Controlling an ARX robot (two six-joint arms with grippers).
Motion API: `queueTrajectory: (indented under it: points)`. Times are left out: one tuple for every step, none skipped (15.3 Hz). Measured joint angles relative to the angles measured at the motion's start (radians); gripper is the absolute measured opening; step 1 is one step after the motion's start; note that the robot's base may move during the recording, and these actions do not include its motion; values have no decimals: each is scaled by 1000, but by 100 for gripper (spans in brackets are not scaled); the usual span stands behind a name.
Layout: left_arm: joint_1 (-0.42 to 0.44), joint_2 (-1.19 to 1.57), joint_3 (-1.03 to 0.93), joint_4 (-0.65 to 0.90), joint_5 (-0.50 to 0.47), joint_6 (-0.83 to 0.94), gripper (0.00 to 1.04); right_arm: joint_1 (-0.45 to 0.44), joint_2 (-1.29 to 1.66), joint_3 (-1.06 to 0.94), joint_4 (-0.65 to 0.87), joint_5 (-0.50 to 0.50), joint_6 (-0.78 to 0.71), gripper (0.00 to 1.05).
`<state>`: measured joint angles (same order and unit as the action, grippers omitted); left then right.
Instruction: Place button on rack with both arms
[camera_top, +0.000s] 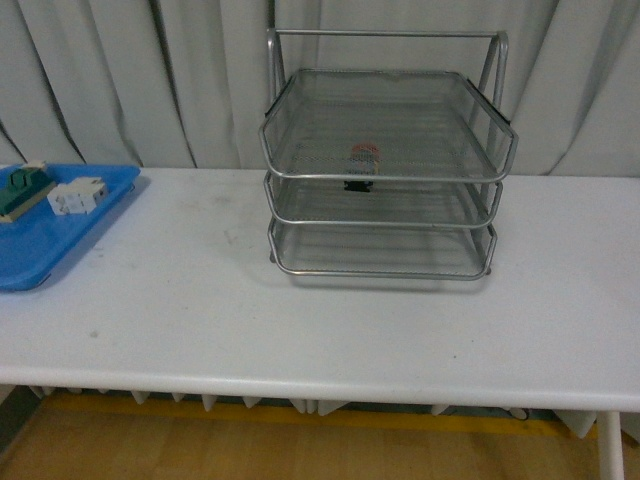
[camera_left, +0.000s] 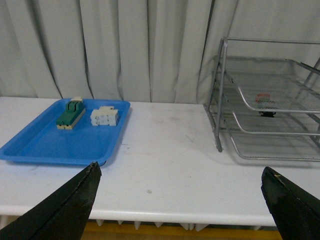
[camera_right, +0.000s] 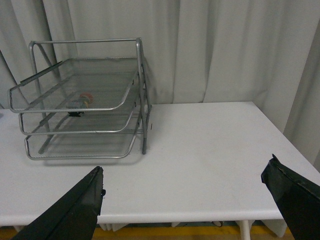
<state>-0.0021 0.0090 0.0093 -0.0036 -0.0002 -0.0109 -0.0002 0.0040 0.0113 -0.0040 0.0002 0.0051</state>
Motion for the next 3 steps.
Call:
queueTrajectory:
  points:
    - [0, 0, 0, 0, 0, 0, 98, 0, 0, 0, 0, 0, 0, 98]
    - [0, 0, 0, 0, 0, 0, 98, 0, 0, 0, 0, 0, 0, 98]
    - [0, 0, 0, 0, 0, 0, 98, 0, 0, 0, 0, 0, 0, 98]
